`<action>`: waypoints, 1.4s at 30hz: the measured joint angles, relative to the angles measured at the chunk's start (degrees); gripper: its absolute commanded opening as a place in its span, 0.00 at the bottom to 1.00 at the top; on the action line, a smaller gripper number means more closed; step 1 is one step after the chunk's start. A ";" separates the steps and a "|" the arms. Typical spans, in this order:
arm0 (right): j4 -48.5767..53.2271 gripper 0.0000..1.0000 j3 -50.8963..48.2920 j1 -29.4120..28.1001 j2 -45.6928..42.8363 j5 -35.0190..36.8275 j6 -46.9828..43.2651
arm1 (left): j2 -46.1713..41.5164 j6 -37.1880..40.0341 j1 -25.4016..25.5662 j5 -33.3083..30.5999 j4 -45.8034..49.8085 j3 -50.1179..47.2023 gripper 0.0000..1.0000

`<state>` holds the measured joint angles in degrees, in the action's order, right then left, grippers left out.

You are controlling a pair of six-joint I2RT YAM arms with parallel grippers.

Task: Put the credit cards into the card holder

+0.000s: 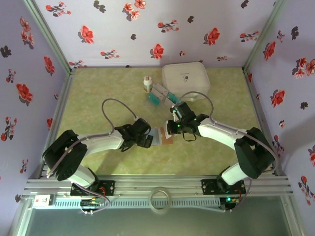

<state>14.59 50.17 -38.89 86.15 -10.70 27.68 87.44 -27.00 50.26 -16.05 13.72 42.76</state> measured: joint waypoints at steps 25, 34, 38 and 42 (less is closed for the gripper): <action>-1.53 0.00 -2.21 0.00 0.98 0.24 0.68 | 1.11 0.00 0.00 -3.04 -0.13 0.00 1.00; -1.55 0.00 -2.32 0.00 0.98 0.39 0.94 | 1.11 -0.02 0.07 -3.91 0.04 0.02 1.00; -1.55 0.00 -2.32 0.00 1.18 0.46 0.92 | 1.11 -0.02 0.07 -4.13 0.33 0.13 1.00; -1.55 0.00 -2.32 0.00 1.36 0.61 0.96 | 1.11 -0.04 0.07 -4.52 0.46 0.17 1.00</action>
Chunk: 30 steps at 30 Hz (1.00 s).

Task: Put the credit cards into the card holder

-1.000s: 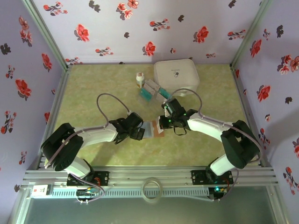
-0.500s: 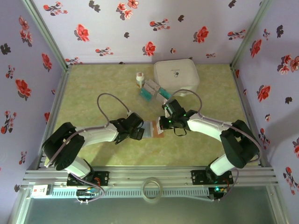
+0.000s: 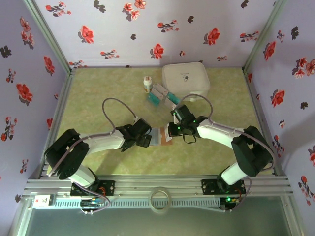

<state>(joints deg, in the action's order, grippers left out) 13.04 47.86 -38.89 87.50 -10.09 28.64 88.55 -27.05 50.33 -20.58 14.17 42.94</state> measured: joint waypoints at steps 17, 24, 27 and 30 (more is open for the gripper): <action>-6.21 0.00 -1.81 0.46 -3.41 -3.52 4.26 | 0.00 -0.83 0.00 -0.44 0.22 0.00 1.00; -20.22 0.00 -9.22 1.31 -4.35 -6.71 10.93 | 0.00 -1.33 0.00 -0.46 0.39 0.00 1.00; -25.03 0.00 -12.02 1.31 -4.26 -7.04 13.33 | 0.00 -1.49 0.00 -0.46 0.39 0.00 1.00; -30.10 0.00 -14.43 1.31 -4.07 -7.56 15.15 | 0.00 -1.51 0.00 -0.46 0.39 0.00 1.00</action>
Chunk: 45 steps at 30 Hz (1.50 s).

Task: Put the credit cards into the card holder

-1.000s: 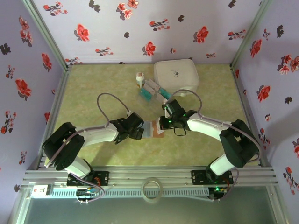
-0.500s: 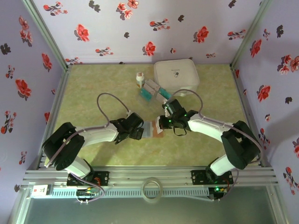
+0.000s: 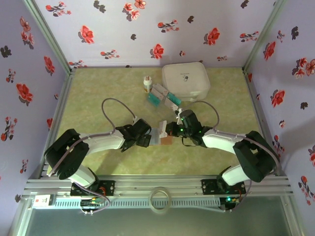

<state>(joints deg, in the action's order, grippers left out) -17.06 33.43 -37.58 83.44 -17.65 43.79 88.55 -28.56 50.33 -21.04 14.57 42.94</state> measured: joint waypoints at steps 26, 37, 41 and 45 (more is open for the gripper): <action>-29.31 0.00 -8.46 0.00 9.68 -2.62 7.52 | 0.00 0.00 0.00 0.00 0.00 -0.02 1.00; -32.24 0.00 -10.29 0.00 11.26 -2.73 7.91 | 0.00 0.00 0.00 0.02 0.00 -0.02 1.00; -33.31 0.00 -10.62 0.11 12.00 -2.73 8.20 | 0.00 0.00 0.00 0.00 0.02 -0.02 1.00; -35.19 0.00 -10.67 0.11 13.29 -2.99 9.01 | 0.00 0.00 0.00 -0.02 0.07 -0.02 1.00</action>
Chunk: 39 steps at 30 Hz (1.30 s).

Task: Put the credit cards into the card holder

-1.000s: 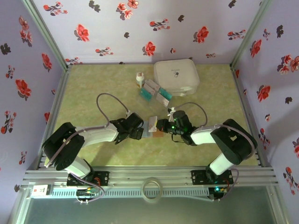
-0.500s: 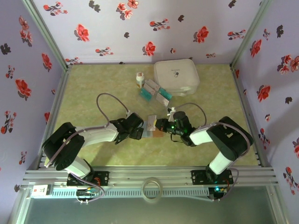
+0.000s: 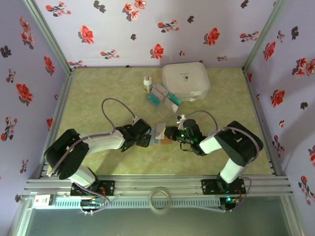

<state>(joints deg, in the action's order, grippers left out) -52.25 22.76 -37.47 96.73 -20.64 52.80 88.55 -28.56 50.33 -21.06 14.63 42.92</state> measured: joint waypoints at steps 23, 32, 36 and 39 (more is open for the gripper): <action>-7.21 0.00 -0.87 0.04 4.20 -3.45 2.80 | -0.17 0.00 0.00 -0.42 0.39 0.00 1.00; -7.50 0.00 -1.51 0.04 4.22 -4.07 2.80 | -0.28 0.00 0.00 -0.42 0.59 0.00 1.00; -7.65 0.00 -1.51 0.04 4.55 -5.16 2.78 | -0.28 0.00 0.00 -0.42 0.59 0.00 1.00; -7.96 0.00 -1.51 0.04 5.55 -5.95 2.80 | -0.28 0.00 0.00 -0.42 0.59 0.00 1.00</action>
<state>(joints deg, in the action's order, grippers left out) -60.20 21.26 -37.43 102.28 -26.59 55.59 88.27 -28.56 50.33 -21.47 15.22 42.92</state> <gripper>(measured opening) 0.039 0.997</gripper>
